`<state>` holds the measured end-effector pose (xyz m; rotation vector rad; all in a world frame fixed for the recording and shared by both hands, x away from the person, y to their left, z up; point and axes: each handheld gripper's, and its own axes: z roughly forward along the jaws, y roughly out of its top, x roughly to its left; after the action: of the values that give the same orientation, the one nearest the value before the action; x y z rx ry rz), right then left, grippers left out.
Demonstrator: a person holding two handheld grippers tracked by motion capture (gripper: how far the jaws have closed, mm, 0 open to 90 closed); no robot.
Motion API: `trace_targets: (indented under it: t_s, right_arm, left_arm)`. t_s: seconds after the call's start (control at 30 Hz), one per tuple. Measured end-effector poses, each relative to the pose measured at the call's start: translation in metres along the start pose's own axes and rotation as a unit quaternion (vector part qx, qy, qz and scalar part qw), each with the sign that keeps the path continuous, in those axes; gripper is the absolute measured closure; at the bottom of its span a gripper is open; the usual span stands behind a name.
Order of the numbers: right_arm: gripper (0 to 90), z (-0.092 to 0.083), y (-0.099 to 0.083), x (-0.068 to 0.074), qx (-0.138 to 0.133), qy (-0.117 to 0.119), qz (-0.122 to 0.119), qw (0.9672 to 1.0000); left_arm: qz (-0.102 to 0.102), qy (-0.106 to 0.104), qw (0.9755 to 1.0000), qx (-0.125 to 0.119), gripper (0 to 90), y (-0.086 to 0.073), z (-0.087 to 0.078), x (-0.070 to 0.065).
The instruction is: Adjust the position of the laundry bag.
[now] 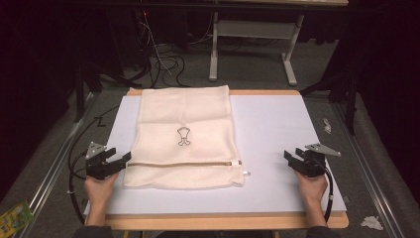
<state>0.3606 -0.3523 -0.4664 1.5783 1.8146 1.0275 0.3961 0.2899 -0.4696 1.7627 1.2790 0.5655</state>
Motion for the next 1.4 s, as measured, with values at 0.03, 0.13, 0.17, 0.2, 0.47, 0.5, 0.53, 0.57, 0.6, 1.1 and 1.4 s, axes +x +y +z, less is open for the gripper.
trace_targets:
  t_s: [0.03, 0.13, 0.17, 0.2, 0.47, 0.5, 0.53, 0.57, 0.6, 1.1, 1.4]
  right_arm:
    - [46.4, 0.0, 0.002, 0.004, 0.0, -0.002, -0.003, 1.0]
    - [45.2, 0.002, 0.006, 0.009, 0.006, 0.005, -0.012, 0.9999]
    - [44.6, 0.002, 0.008, 0.012, 0.009, 0.008, -0.014, 0.9998]
    - [44.0, 0.002, 0.01, 0.015, 0.008, 0.011, -0.017, 0.9998]
    - [44.9, 0.011, 0.019, 0.037, 0.012, 0.056, -0.031, 0.9979]
    - [45.1, 0.013, 0.02, 0.04, 0.013, 0.062, -0.031, 0.9975]
    - [45.4, 0.015, 0.02, 0.043, 0.016, 0.066, -0.033, 0.9971]
    - [45.9, 0.016, 0.021, 0.046, 0.021, 0.071, -0.035, 0.9966]
    - [46.4, 0.018, 0.021, 0.049, 0.023, 0.073, -0.038, 0.9963]
    - [49.2, 0.044, 0.032, 0.093, 0.052, 0.126, -0.062, 0.9887]
    - [49.1, 0.062, 0.041, 0.121, 0.072, 0.15, -0.08, 0.9828]
  left_arm:
    - [-0.002, 0.004, 1.0, 0.005, 32.2, 0.001, 0.0, -0.001]
    - [-0.003, 0.0, 1.0, 0.008, 32.1, 0.002, -0.001, -0.002]
    - [-0.001, 0.001, 1.0, 0.008, 31.9, 0.003, -0.001, -0.003]
    - [-0.001, 0.0, 1.0, 0.01, 31.8, 0.004, -0.001, -0.004]
    - [0.0, -0.003, 0.9994, 0.035, 30.7, 0.011, 0.005, -0.011]
    - [0.002, -0.003, 0.9993, 0.038, 30.4, 0.012, 0.006, -0.012]
    - [0.004, -0.002, 0.9992, 0.04, 30.1, 0.013, 0.008, -0.014]
    - [0.005, -0.003, 0.9992, 0.04, 30.0, 0.013, 0.01, -0.016]
    - [0.005, -0.004, 0.999, 0.045, 30.1, 0.013, 0.011, -0.018]
    - [0.005, 0.001, 0.9971, 0.076, 32.6, 0.013, 0.028, -0.026]
    - [0.007, 0.005, 0.9961, 0.088, 32.8, 0.014, 0.037, -0.028]
